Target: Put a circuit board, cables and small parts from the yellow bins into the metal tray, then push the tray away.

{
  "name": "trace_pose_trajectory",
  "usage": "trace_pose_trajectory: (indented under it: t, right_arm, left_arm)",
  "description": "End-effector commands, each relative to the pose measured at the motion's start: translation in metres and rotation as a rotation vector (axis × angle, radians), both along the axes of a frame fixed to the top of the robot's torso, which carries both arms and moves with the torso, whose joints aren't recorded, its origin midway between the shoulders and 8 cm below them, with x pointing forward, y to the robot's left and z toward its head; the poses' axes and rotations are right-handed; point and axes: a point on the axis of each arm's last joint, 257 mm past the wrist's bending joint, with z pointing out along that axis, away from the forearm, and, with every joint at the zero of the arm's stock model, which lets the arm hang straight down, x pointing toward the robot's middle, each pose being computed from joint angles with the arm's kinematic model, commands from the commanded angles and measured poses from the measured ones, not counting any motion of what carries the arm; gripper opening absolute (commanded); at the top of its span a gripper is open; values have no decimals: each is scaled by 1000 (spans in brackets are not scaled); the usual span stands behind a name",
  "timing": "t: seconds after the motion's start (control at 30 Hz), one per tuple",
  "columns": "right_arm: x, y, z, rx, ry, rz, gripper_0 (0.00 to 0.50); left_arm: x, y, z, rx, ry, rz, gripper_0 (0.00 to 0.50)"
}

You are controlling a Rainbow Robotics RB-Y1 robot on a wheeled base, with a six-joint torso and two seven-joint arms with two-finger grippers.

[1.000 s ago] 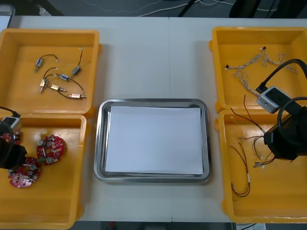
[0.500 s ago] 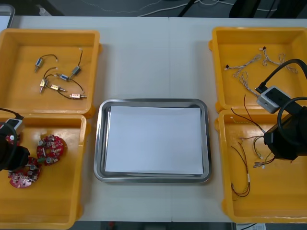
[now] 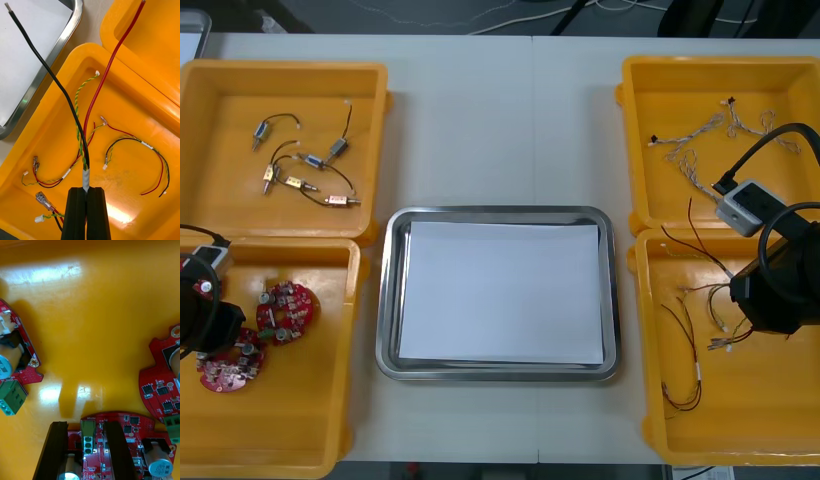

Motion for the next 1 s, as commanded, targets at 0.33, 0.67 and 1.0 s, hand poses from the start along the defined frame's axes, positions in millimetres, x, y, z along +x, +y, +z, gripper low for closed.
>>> trace_pose_trajectory:
  t: [0.33,0.67,1.0]
  right_arm:
    - [3,-2,12,-66,-41,62,0]
    - [3,-2,12,-66,-41,62,0]
    - [3,-2,12,-66,-41,62,0]
  left_arm:
    - [8,-5,0,7,-28,-10,156]
    - [5,-4,-5,3,-21,-6,287]
    - [2,-4,-9,-3,-14,-10,219]
